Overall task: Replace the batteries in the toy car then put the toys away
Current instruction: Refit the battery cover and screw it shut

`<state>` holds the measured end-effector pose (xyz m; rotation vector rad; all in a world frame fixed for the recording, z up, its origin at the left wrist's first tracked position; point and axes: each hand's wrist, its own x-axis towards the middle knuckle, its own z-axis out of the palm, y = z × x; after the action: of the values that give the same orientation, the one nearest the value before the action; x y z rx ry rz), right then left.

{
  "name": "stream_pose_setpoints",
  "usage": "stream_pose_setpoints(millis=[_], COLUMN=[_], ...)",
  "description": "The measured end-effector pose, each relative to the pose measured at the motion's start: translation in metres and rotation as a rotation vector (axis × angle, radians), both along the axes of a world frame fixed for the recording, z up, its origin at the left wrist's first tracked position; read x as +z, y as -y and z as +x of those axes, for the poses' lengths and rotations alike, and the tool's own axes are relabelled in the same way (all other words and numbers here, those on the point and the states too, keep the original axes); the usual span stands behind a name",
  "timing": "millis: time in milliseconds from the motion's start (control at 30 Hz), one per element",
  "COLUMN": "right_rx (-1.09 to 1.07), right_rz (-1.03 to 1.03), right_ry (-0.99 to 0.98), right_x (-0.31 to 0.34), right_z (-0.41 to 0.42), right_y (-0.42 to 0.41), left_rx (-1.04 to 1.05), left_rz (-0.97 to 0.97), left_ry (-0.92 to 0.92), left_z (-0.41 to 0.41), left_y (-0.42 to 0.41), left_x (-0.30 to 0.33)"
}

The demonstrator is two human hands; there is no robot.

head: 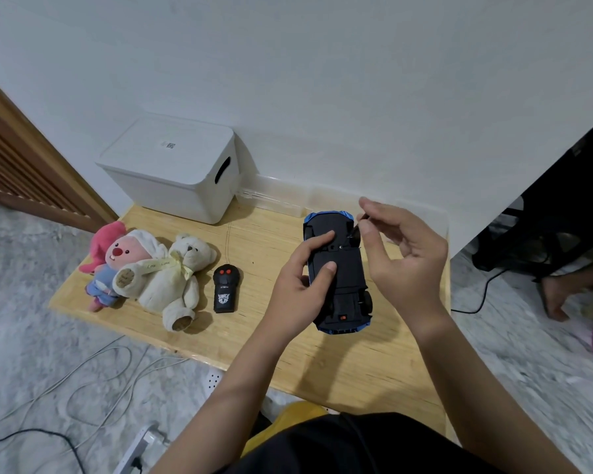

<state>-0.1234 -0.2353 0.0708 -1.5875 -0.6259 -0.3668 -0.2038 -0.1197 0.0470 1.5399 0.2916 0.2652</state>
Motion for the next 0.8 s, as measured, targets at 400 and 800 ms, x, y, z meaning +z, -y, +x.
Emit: stream_pose_setpoints(millis=[400,800], right_rx=[0.024,-0.002], right_rz=[-0.021,-0.059], right_ry=[0.015,-0.028], right_x=[0.001,-0.001], right_z=[-0.004,-0.008], right_y=[-0.006,-0.005], left_rx=[-0.009,-0.024], left_rz=[-0.008,0.012], left_ry=[-0.022,-0.047], left_z=[-0.009,-0.016], left_y=[-0.003,-0.005], left_x=[-0.001,-0.006])
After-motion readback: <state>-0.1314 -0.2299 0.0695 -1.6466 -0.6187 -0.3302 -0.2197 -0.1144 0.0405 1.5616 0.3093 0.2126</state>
